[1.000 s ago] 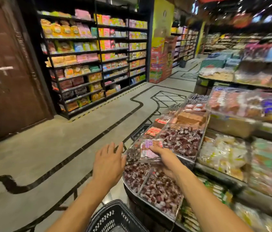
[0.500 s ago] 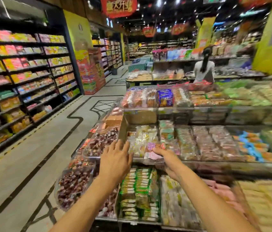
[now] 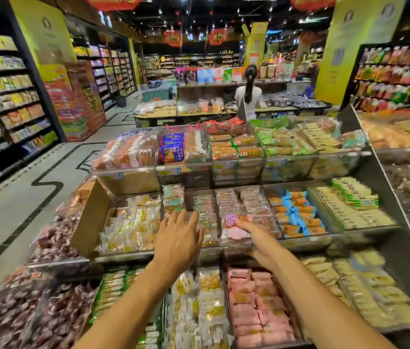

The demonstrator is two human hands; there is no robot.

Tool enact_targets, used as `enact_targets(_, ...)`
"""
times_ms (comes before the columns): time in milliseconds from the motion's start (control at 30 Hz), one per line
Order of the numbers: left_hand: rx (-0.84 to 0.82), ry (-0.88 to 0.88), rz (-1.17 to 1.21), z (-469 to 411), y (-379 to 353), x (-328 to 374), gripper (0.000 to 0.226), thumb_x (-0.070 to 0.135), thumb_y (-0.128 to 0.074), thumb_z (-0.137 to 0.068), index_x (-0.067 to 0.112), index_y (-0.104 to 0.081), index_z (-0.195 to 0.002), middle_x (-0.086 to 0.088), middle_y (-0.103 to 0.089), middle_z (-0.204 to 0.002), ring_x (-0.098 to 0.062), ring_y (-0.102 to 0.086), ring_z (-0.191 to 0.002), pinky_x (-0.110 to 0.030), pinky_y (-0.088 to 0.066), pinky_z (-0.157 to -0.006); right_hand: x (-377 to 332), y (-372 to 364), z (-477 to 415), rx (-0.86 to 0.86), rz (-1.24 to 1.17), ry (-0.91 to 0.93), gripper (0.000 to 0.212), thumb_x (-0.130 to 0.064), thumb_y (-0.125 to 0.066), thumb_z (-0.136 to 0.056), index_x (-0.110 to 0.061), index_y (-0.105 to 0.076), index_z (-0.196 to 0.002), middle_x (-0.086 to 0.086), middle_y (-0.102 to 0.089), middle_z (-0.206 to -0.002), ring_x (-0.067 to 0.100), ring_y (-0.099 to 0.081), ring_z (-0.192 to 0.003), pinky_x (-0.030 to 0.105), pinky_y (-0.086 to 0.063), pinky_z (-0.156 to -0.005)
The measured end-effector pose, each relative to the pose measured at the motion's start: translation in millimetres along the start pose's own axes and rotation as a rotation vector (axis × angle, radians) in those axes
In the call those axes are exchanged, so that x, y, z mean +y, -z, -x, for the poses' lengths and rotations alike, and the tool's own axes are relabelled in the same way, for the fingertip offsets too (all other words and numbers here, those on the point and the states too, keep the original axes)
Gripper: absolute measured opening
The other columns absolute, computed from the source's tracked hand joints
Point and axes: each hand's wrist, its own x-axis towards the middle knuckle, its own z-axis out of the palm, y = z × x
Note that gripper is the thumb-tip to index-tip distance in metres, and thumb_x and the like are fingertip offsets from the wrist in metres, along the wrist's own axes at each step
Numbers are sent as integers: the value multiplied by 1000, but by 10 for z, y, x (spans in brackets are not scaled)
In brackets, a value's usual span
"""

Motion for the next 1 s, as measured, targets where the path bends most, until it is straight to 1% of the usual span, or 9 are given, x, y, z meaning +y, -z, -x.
enact_targets(133, -28, -25, 10, -411, -264, 157, 52, 53, -30, -108, 23, -42, -150, -7, -51, -150, -30, -46, -139, -46, -42, -111, -50, 300, -387, 26, 10, 10, 121, -69, -98, -38, -31, -54, -145, 1, -61, -145, 33, -58, -134, 59, -45, -114)
enact_targets(300, -46, -50, 25, -976, -562, 218, 55, 52, -27, -108, 24, -40, -154, -6, -53, -148, -29, -47, -138, -44, -41, -111, -160, 509, -812, 53, -5, 59, 129, -74, -96, -39, -30, -46, -150, -4, -56, -149, 38, -54, -138, 52, -41, -115)
enact_targets(433, -69, -50, 57, -1412, -795, 176, 67, 57, -14, -105, 23, -40, -156, -6, -56, -147, -29, -50, -136, -44, -44, -110, -362, 516, -1143, 95, 50, 103, 75, -45, -88, -80, -24, -50, -141, -7, -56, -143, 21, -55, -130, 48, -43, -111)
enact_targets(500, -92, -34, 90, -1622, -939, 117, 62, 55, -22, -108, 22, -36, -159, -5, -53, -151, -28, -47, -140, -43, -42, -113, -437, 515, -1377, 106, 110, 134, 79, -43, -87, -82, -22, -51, -149, -4, -53, -152, 21, -51, -135, 44, -43, -103)
enact_targets(600, -159, 1, 177, -1860, -1140, 60, 56, 48, -36, -108, 21, -36, -157, -4, -58, -144, -27, -56, -130, -43, -48, -104, -501, 484, -1729, 142, 152, 133, 91, -38, -87, -84, -18, -39, -159, -1, -42, -158, 27, -43, -146, 45, -37, -115)
enact_targets(733, -213, 159, 548, -2245, -1403, 144, 50, 31, -61, -104, 17, -49, -151, -6, -65, -139, -25, -65, -122, -41, -54, -101, -487, 373, -2223, 192, 221, 206, 94, -55, -97, -60, -15, -58, -135, 6, -64, -142, 27, -64, -126, 52, -49, -111)
enact_targets(867, -178, 310, 787, -2757, -1675, 252, 53, 24, -68, -101, 10, -51, -149, -9, -66, -140, -27, -67, -121, -38, -53, -101, -516, 342, -2697, 236, 383, 251, 48, -26, -92, -79, -7, -66, -115, 4, -76, -113, 25, -71, -109, 50, -57, -100)
enact_targets(933, -166, 316, 852, -2957, -1809, 272, 60, 23, -69, -100, 13, -46, -154, -5, -64, -144, -19, -64, -124, -30, -51, -102, -635, 293, -2795, 215, 414, 284, 43, -23, -91, -80, -9, -69, -115, 4, -76, -113, 26, -71, -109, 50, -57, -99)
enact_targets(1000, -157, 323, 910, -3115, -1917, 285, 47, 19, -71, -97, 19, -58, -143, 2, -72, -129, -14, -68, -114, -19, -51, -89, -689, 289, -2952, 160, 429, 289, 40, -20, -90, -82, -14, -69, -115, -3, -74, -116, 20, -69, -112, 42, -55, -102)
